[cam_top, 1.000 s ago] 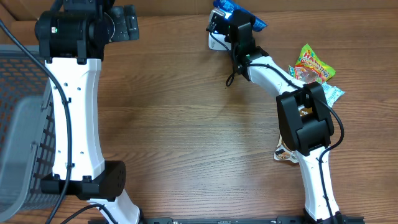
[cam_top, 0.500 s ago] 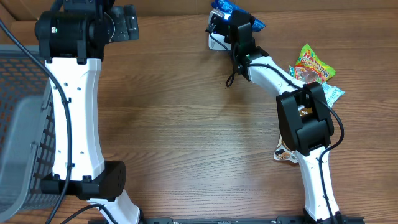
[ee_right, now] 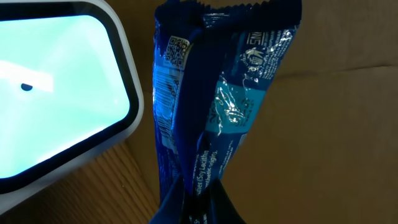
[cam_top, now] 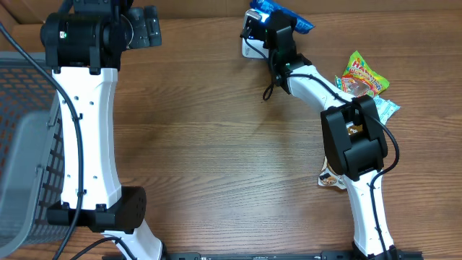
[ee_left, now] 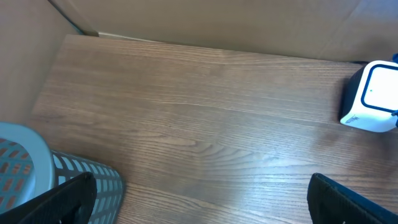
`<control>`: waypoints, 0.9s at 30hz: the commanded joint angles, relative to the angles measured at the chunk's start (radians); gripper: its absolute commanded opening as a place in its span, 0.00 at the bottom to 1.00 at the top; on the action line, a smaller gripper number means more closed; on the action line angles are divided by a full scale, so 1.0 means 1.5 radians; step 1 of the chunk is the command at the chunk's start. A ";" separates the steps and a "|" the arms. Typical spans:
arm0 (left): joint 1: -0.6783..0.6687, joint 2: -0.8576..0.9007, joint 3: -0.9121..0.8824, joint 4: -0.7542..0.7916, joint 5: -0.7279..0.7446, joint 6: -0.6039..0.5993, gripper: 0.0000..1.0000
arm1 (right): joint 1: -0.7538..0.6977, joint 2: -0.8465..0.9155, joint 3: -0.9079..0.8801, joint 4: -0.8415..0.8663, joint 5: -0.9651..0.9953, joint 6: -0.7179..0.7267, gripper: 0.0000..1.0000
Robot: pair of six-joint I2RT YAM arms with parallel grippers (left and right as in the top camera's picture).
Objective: Scan the item barcode
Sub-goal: 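Hold the blue bar's barcode in front of the scanner with the right gripper, then carry the blue bar right and release it beside the other packets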
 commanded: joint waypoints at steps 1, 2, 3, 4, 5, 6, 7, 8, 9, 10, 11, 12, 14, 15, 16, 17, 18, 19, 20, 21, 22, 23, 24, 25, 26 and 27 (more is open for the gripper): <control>-0.001 0.002 0.001 0.002 -0.006 -0.004 1.00 | 0.004 -0.008 0.005 0.009 0.019 -0.016 0.04; -0.001 0.002 0.001 0.002 -0.006 -0.004 1.00 | 0.005 -0.008 0.005 0.009 0.019 -0.017 0.04; -0.001 0.002 0.001 0.002 -0.006 -0.004 1.00 | 0.006 -0.008 0.005 0.009 0.019 -0.017 0.04; -0.001 0.002 0.001 0.002 -0.006 -0.004 1.00 | 0.006 -0.008 0.005 0.009 0.019 -0.017 0.04; -0.001 0.002 0.001 0.002 -0.006 -0.004 1.00 | 0.006 -0.008 0.005 0.009 0.019 -0.017 0.04; -0.001 0.002 0.001 0.002 -0.006 -0.004 0.99 | 0.006 -0.008 0.005 0.009 0.019 -0.017 0.04; -0.001 0.002 0.001 0.002 -0.006 -0.004 1.00 | 0.006 -0.008 0.005 0.009 0.019 -0.017 0.04; -0.001 0.002 0.001 0.002 -0.006 -0.004 1.00 | 0.006 -0.008 0.005 0.009 0.020 -0.016 0.04; -0.001 0.002 0.001 0.002 -0.006 -0.004 1.00 | 0.006 -0.008 0.005 0.009 0.021 -0.017 0.04; -0.001 0.002 0.001 0.002 -0.006 -0.004 1.00 | 0.008 -0.008 0.005 0.009 0.027 -0.017 0.04; -0.001 0.002 0.001 0.002 -0.006 -0.004 1.00 | 0.010 -0.008 0.005 0.009 0.035 -0.024 0.04; -0.001 0.002 0.001 0.002 -0.006 -0.004 1.00 | 0.012 -0.011 0.005 0.006 0.042 -0.035 0.04; -0.001 0.002 0.001 0.002 -0.006 -0.004 1.00 | 0.018 -0.021 0.005 -0.007 0.044 -0.036 0.04; -0.001 0.002 0.001 0.002 -0.006 -0.004 1.00 | 0.023 -0.032 0.005 -0.024 0.044 -0.036 0.04; -0.001 0.002 0.001 0.002 -0.006 -0.004 1.00 | 0.027 -0.043 0.005 -0.040 0.043 -0.035 0.04; -0.001 0.002 0.001 0.002 -0.006 -0.004 1.00 | 0.033 -0.060 0.005 -0.062 0.043 -0.034 0.04; -0.001 0.002 0.001 0.002 -0.006 -0.004 0.99 | 0.035 -0.070 0.005 -0.077 0.043 -0.033 0.04; -0.001 0.002 0.001 0.002 -0.006 -0.004 1.00 | 0.039 -0.089 0.005 -0.104 0.041 -0.029 0.04; -0.001 0.002 0.001 0.002 -0.006 -0.004 1.00 | 0.043 -0.106 0.005 -0.134 0.037 -0.020 0.04; -0.001 0.002 0.001 0.002 -0.006 -0.004 1.00 | 0.047 -0.128 0.005 -0.171 0.028 -0.002 0.04; -0.001 0.002 0.001 0.002 -0.006 -0.004 1.00 | 0.051 -0.152 0.005 -0.215 0.013 0.018 0.04; -0.001 0.002 0.001 0.002 -0.006 -0.004 1.00 | 0.055 -0.183 0.005 -0.270 -0.008 0.042 0.04; -0.001 0.002 0.001 0.002 -0.006 -0.004 1.00 | 0.059 -0.203 0.005 -0.307 -0.023 0.059 0.04; -0.001 0.002 0.001 0.002 -0.006 -0.004 1.00 | 0.063 -0.230 0.005 -0.349 -0.041 0.084 0.04; -0.001 0.002 0.001 0.002 -0.006 -0.004 1.00 | 0.067 -0.254 0.005 -0.384 -0.058 0.111 0.04; -0.001 0.002 0.001 0.002 -0.006 -0.004 1.00 | 0.071 -0.280 0.005 -0.419 -0.076 0.142 0.04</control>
